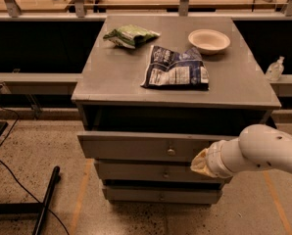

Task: Close top drawer

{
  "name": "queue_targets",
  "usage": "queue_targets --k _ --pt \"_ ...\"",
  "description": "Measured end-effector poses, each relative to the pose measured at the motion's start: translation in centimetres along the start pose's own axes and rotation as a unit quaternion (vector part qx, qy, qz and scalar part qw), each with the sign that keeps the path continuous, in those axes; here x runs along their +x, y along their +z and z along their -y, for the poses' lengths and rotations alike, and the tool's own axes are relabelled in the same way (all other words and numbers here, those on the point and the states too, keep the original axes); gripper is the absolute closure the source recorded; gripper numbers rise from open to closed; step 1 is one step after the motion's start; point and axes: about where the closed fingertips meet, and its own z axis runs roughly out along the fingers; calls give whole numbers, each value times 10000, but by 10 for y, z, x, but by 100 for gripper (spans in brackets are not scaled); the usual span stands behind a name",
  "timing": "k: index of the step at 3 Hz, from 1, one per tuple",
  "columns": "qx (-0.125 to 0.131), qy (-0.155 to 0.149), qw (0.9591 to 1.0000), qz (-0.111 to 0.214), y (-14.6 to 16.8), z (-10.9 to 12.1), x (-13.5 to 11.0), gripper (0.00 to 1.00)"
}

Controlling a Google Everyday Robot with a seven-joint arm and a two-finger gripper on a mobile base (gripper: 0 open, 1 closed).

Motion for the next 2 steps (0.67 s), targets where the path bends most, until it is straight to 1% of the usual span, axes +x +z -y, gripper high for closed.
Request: queue_targets --k 1,2 --pt "103 -147 9996 204 20 15 -6 100" --pt "417 -335 9982 290 37 39 -11 100"
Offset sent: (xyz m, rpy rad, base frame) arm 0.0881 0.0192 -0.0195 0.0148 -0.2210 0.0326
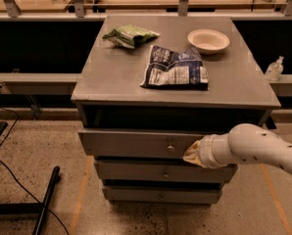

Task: Close top drawer

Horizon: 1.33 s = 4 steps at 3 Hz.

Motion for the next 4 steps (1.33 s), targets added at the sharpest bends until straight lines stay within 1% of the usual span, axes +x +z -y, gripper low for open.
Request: queue_targets --k 1,2,3,4 --pt "301 -96 9995 42 8 20 -1 100" --pt "450 -80 9988 184 5 30 2 100" --pt "210 -83 9995 221 -7 15 13 100" --pt "-263 -236 9991 216 -25 -12 23 100"
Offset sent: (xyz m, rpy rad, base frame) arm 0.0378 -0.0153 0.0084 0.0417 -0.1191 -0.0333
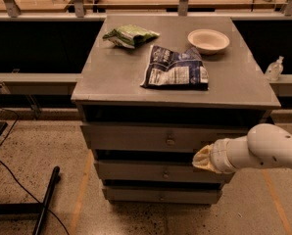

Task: Close top drawer

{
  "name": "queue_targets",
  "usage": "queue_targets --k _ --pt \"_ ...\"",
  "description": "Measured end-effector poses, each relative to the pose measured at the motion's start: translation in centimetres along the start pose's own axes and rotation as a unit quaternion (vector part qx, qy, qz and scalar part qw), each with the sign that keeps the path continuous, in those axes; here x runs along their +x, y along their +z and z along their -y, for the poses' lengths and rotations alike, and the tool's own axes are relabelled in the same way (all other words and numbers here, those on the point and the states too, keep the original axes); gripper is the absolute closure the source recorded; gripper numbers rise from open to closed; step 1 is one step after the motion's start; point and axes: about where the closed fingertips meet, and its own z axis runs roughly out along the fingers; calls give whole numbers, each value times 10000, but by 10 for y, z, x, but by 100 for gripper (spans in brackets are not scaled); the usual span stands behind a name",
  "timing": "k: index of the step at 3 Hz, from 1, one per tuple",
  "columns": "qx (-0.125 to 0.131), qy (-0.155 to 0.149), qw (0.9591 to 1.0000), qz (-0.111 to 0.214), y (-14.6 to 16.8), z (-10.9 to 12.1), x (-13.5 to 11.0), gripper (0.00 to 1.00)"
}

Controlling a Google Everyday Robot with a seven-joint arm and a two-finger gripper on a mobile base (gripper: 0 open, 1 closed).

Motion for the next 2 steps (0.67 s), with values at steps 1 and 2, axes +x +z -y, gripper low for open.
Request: queue_targets --k 1,2 --pt "-257 90 9995 133 -34 -21 20 100" --pt "-337 89 9993 148 -35 -27 20 100"
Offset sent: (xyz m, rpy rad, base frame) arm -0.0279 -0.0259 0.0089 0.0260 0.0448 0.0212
